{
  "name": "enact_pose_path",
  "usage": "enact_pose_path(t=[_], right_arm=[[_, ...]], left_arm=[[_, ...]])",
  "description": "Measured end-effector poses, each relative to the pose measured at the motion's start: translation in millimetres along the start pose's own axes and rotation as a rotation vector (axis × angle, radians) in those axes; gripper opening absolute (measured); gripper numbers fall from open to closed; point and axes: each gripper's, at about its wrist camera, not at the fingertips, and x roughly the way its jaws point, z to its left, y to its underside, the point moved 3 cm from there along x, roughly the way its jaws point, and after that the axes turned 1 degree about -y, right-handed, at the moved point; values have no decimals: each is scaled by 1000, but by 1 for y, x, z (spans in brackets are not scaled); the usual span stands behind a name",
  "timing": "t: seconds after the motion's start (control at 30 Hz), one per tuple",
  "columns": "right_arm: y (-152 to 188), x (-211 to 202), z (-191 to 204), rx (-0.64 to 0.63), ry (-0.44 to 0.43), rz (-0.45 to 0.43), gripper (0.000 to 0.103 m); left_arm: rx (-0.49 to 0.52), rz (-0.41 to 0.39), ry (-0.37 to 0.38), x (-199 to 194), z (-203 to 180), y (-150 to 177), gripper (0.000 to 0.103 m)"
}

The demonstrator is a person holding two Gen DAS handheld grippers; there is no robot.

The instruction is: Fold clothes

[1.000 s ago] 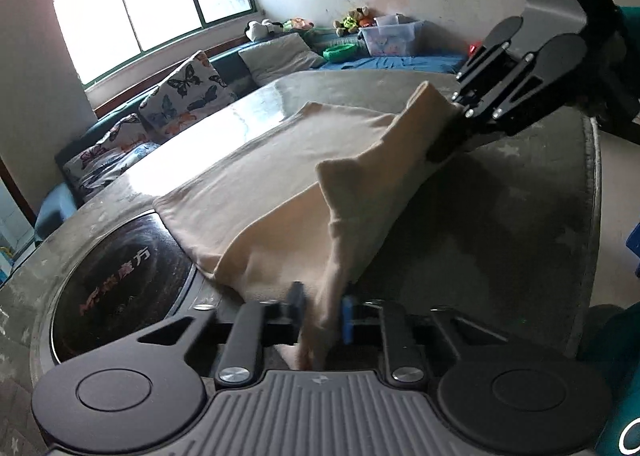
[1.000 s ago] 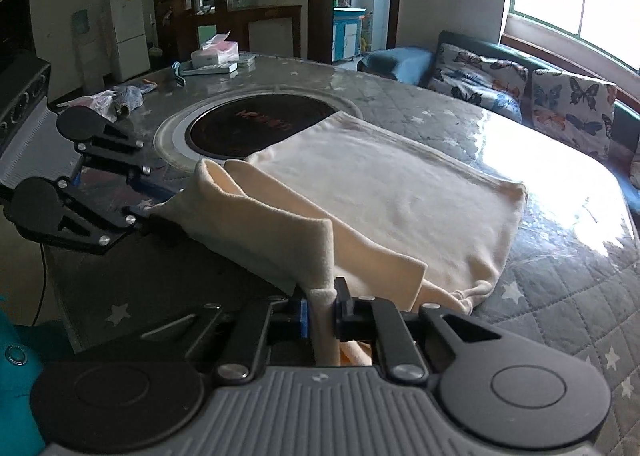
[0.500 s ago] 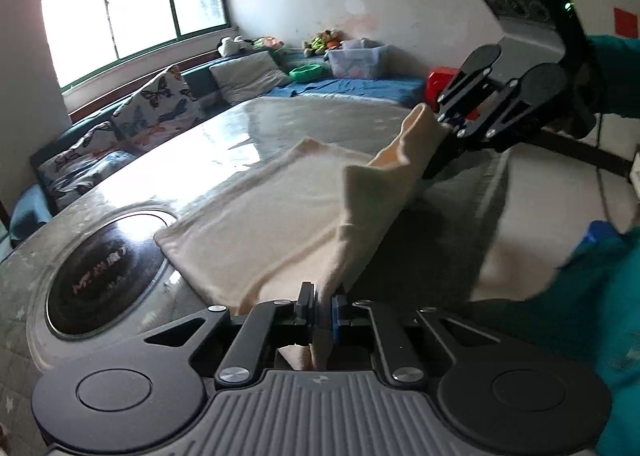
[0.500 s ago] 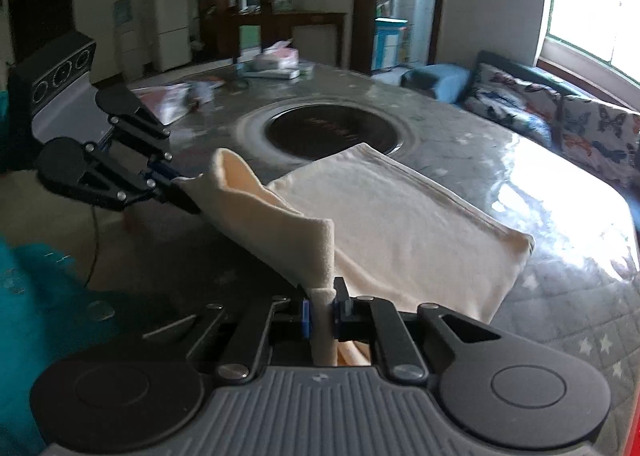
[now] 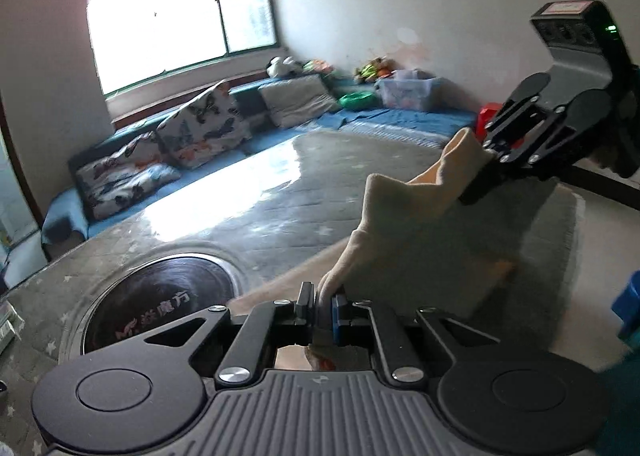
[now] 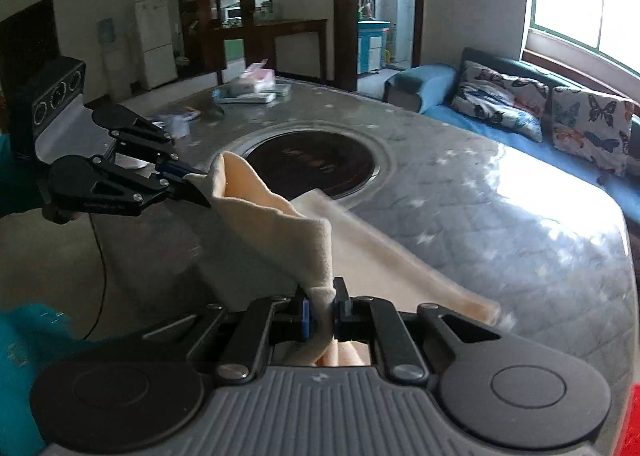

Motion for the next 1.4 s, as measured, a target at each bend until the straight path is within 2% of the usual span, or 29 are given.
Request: enact_pose_path(t=[0.13,0.27,0.33,0.37,0.5,0.53,0.6,0.7,0.77,0.87,0.97,1.1,1.27,1.4], right_arm=[[-13,36,-33,37,26,33,9],[-10,71,-62,122,56,42,10],[-4,88,-73,185,68,40,16],[1,96,-78,216,75,44,19],[16,103,-95,317,150,14,21],[18,100,-98,344,162,-7,26],[22,92,-100,371,209,-39,35],[25,78,-94,351,336,-73,35],[26,69,-90,360,385,-103,35],[23,67,-80,345,355,-126,33],[20,79,-72,323,298,-106,24],[14,102,-70,332,264,-82,24],[12,128,-67,331,261,-64,24],[17,139,-65,333,275,-54,24]], left_arm=[[-56,54,-36,48,18,-4,9],[-131,120,-73,87,34,3,11],[-149,145,-94,102,39,7,13],[-154,148,-93,105,40,10,14],[-183,141,-129,105,44,13,31],[-194,140,-137,104,45,13,37],[-212,135,-170,101,50,12,44],[-258,121,-209,95,56,9,44],[-289,104,-213,88,57,7,44],[-279,80,-193,82,46,-1,44],[-267,76,-153,84,36,-9,42],[-271,88,-113,95,26,-14,39],[-317,118,-98,116,30,-11,39],[-349,145,-130,128,36,-4,40]])
